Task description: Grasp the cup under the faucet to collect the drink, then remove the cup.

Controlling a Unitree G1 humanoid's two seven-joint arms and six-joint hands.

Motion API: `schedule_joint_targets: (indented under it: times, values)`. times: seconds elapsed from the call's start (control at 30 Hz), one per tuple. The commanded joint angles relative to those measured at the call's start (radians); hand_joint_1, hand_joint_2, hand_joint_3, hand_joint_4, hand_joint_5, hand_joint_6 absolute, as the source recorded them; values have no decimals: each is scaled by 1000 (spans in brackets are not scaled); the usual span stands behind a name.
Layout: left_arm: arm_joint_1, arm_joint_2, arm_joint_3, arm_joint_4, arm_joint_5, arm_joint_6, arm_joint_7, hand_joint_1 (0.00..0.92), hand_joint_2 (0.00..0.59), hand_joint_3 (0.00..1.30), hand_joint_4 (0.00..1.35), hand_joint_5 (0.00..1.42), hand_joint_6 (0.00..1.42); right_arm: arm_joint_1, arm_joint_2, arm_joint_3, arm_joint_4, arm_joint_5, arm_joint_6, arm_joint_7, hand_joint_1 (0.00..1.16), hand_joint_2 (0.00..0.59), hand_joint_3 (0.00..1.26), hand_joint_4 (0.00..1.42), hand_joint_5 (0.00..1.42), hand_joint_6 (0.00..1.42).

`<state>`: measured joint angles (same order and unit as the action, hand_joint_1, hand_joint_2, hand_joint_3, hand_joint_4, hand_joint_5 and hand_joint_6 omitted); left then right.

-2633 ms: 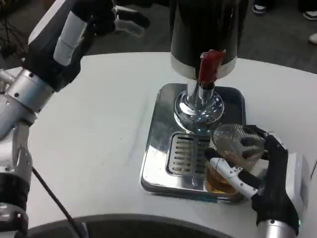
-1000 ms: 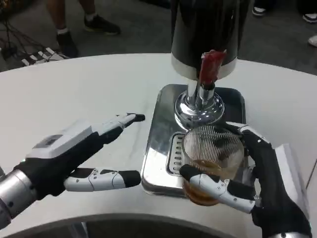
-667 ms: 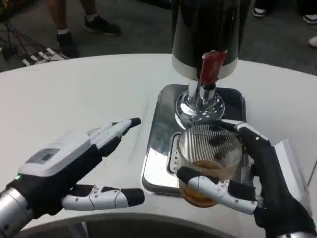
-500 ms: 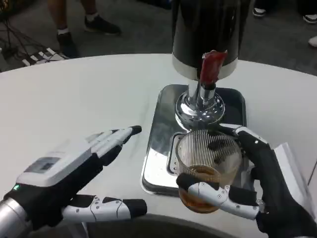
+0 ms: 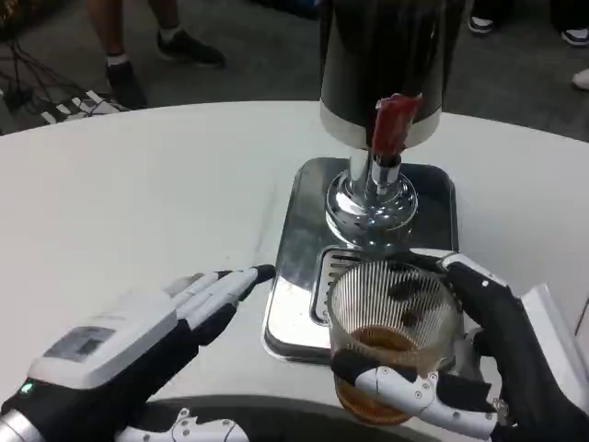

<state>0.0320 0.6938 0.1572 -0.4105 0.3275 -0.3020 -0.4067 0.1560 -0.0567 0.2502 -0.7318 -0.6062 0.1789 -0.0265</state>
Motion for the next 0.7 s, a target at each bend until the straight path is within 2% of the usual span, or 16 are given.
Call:
schedule_joint_targets:
  times: [0.03,0.7]
  values:
    - [39,15,20,-30,-13,4,-23,0,60,0,0,0,0,15,-3,6,-54,-1,-37,8,821,163,810,1006,1239,1424]
    - [22,24,20,-7,-13,-8,-35,0,60,0,0,0,0,6,-6,6,-50,0,-40,16,821,163,818,1017,1240,1424]
